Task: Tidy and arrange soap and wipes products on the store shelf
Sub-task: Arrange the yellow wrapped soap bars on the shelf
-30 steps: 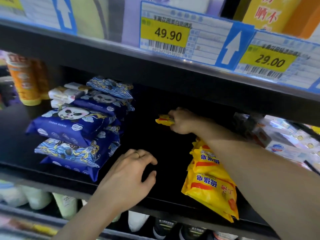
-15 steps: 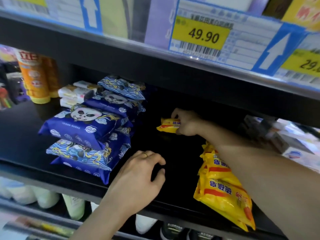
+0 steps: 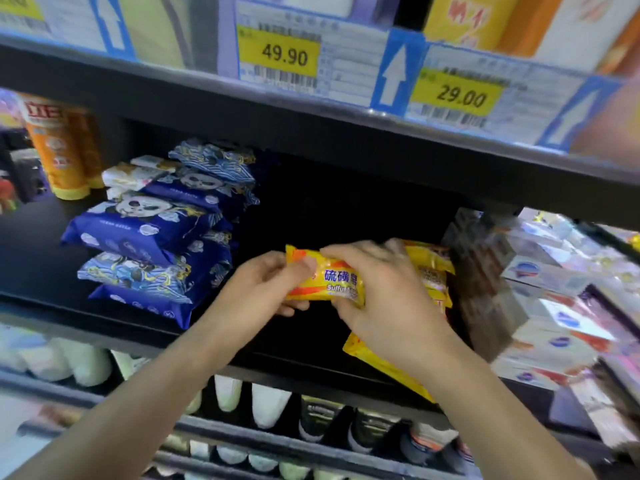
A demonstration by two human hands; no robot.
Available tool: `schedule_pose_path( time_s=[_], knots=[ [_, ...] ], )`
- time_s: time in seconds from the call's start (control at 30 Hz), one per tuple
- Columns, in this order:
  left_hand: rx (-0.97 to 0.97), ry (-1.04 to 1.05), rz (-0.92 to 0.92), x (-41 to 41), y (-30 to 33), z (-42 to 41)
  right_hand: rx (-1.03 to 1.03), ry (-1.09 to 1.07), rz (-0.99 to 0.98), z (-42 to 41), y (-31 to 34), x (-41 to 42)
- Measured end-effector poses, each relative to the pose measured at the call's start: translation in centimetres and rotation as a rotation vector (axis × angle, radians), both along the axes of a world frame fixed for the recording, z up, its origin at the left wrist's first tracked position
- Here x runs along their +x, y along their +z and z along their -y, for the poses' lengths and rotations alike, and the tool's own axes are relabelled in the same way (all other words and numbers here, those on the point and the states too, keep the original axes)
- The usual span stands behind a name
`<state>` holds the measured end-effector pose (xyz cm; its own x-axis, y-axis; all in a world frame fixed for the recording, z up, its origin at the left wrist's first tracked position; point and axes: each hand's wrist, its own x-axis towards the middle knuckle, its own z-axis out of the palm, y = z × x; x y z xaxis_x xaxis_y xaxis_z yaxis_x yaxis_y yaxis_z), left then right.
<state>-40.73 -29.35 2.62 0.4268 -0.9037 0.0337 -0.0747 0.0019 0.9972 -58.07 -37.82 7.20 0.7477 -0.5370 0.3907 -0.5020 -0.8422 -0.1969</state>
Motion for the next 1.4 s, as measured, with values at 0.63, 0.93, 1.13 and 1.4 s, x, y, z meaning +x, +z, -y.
schedule_pose_path(
  time_s=[0.63, 0.93, 1.13, 1.4],
  knots=[
    [-0.19, -0.14, 0.077, -0.4, 1.4, -1.6, 0.842, -0.019, 0.444, 1.1, 0.4, -3.2],
    [-0.137, -0.226, 0.053, 1.9, 2.1, -0.2, 0.912, -0.037, 0.588, -0.6, -0.1, -0.3],
    [0.112, -0.089, -0.141, 2.0, 2.3, -0.1, 0.686, -0.015, 0.509, -0.3, -0.2, -0.8],
    [0.247, -0.209, -0.515, 0.9, 2.3, -0.2, 0.335, 0.11, 0.491, -0.5, -1.0, -1.8]
  ],
)
